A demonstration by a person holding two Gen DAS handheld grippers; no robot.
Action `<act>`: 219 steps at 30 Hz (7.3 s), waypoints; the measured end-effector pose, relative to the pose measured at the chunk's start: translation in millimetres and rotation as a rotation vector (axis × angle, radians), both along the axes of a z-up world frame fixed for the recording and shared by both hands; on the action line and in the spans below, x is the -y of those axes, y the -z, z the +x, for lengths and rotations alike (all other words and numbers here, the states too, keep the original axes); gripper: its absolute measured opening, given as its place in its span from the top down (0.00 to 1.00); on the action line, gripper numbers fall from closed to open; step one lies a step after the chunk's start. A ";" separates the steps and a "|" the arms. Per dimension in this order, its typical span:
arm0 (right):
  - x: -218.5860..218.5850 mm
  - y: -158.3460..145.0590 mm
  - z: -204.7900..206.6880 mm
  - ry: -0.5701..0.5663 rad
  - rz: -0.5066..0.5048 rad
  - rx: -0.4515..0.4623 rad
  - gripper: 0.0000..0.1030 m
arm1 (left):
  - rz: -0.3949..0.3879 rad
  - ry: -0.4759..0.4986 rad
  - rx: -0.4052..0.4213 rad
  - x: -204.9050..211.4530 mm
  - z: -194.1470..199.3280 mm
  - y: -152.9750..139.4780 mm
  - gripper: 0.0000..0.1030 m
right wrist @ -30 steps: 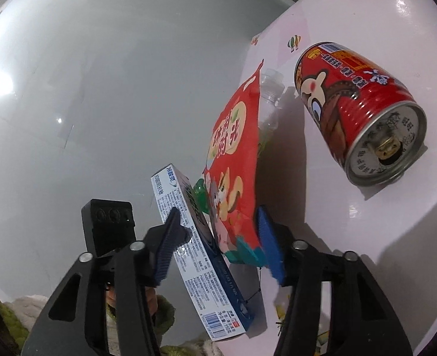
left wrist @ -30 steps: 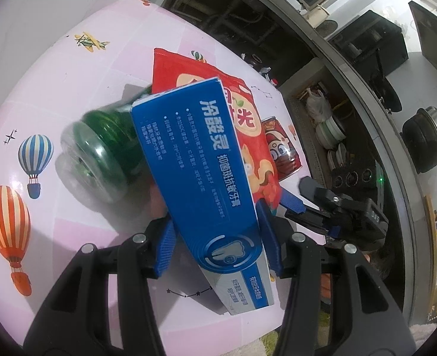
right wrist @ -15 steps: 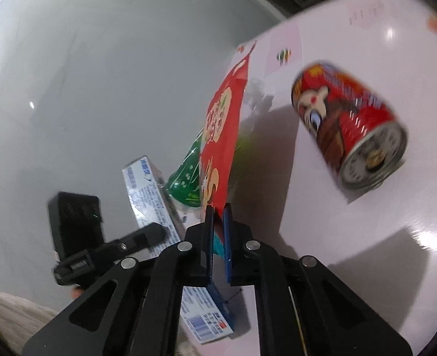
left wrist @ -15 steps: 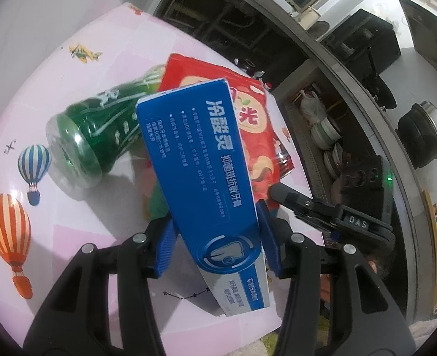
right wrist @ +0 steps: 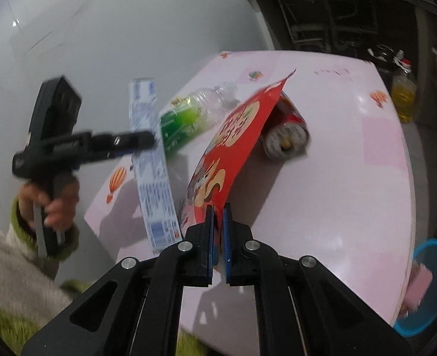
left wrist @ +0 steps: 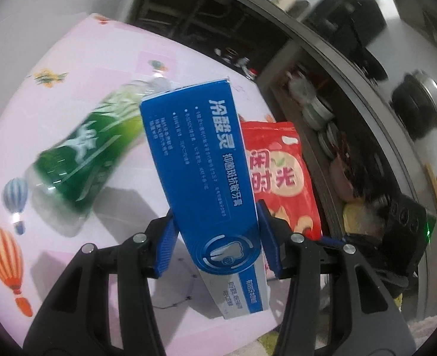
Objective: Collect trash
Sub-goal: 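Lift the red snack bag with the right tool while the left holds the box, then carry the toothpaste box and snack bag over the blue wastebasket with both tools, then open both tools to drop the box and bag into the wastebasket, then move the right tool to the table and grasp the red drink can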
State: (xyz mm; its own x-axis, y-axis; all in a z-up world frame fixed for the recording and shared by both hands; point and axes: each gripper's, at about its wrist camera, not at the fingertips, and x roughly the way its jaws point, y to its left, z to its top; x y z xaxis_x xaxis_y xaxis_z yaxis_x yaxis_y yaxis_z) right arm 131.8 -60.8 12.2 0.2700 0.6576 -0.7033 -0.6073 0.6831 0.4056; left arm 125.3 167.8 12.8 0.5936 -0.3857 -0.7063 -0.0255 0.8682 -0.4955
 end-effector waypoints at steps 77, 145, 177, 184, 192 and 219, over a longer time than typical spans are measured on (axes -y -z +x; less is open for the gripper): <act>268.6 70.7 -89.6 0.837 0.605 -0.197 0.92 | -0.091 0.662 -0.082 286.7 73.7 -1.1 0.56; 289.2 58.0 -47.0 1.158 -0.202 0.065 0.14 | 0.180 0.609 0.125 334.4 95.2 -23.2 0.10; 96.0 -41.6 -34.6 0.754 -0.350 0.385 0.06 | 0.165 0.249 0.199 108.2 -28.9 -4.5 0.08; 45.0 -48.5 0.4 0.560 -0.227 0.338 0.06 | 0.207 0.118 0.175 51.0 -38.5 3.3 0.08; -27.3 -44.3 89.6 0.259 -0.125 0.131 0.06 | 0.206 0.018 0.163 11.1 -39.3 8.1 0.08; -119.3 7.1 197.6 0.006 -0.362 -0.100 0.10 | 0.144 -0.048 0.130 -32.2 -57.2 16.8 0.08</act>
State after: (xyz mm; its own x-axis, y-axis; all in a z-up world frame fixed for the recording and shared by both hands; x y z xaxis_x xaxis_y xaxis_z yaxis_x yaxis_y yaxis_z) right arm 329.4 58.5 5.1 0.1915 0.3605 -0.9129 -0.5724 0.7966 0.1945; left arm 68.1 200.0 -4.1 0.6990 -0.2550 -0.6681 -0.0124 0.9298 -0.3678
